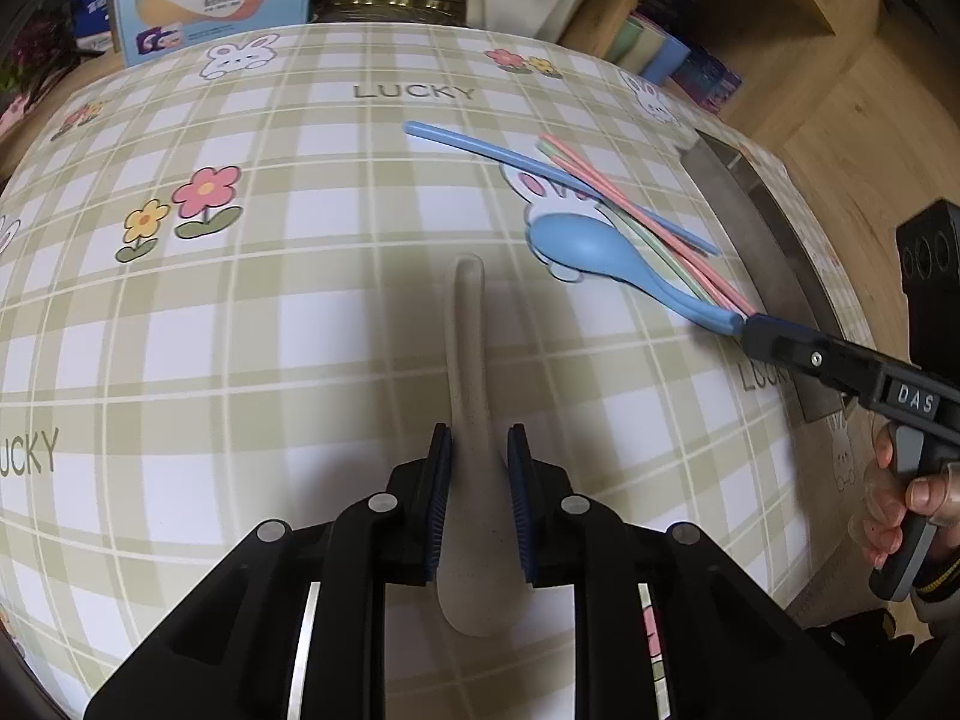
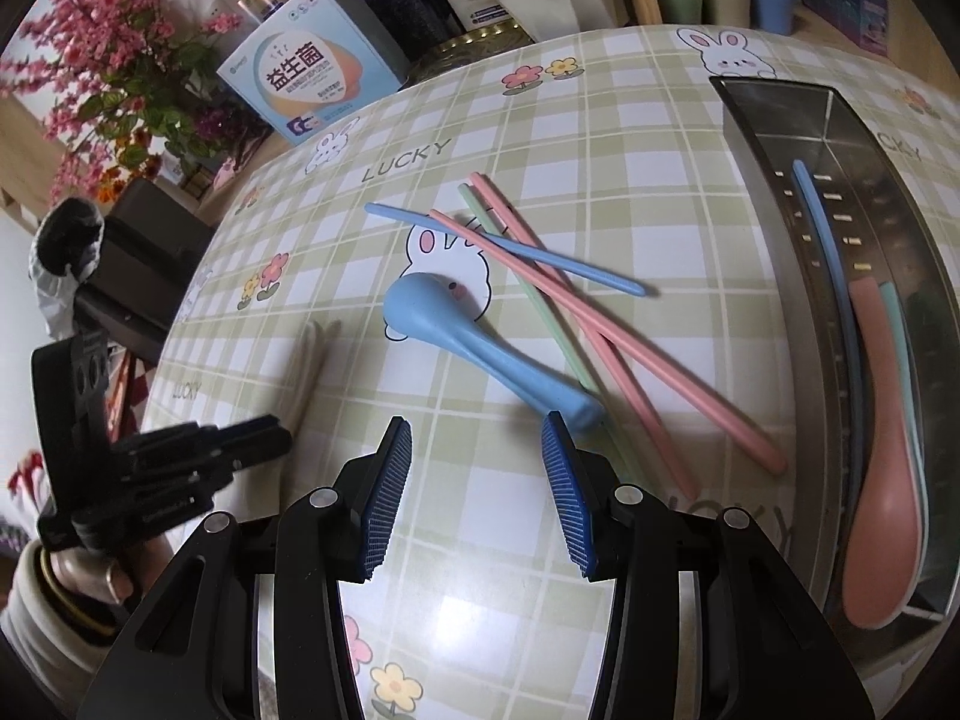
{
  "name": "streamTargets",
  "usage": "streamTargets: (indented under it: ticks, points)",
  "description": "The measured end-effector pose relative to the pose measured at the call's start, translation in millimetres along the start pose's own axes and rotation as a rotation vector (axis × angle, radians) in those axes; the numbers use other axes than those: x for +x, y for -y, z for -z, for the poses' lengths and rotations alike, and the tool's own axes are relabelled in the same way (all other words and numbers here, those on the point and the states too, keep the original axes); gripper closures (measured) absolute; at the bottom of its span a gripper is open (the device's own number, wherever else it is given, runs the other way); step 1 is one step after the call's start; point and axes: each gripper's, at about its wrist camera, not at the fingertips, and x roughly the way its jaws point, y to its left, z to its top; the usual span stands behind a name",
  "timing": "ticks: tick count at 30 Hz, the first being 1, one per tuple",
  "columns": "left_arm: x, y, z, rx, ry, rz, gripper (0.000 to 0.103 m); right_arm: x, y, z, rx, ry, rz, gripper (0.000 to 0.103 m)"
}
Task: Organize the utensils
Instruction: 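Close the left tool on the white ceramic spoon handle, then grasp a blue chopstick with the right tool while the left tool holds the white spoon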
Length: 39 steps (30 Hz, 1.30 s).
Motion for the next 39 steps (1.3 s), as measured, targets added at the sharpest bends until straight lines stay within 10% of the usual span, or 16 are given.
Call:
streamTargets:
  ticks: [13, 24, 39]
  points:
    - [12.3, 39.2, 2.5, 0.122, 0.038, -0.225, 0.084, -12.0, 12.1, 6.8, 0.035, 0.04, -0.039, 0.059]
    - [4.5, 20.4, 10.3, -0.138, 0.128, -0.149, 0.088, -14.5, 17.2, -11.9, -0.151, 0.033, 0.084, 0.076]
    - [3.6, 17.5, 15.0, -0.114, 0.155, -0.107, 0.087, 24.1, 4.3, -69.2, -0.356, -0.048, 0.228, 0.081]
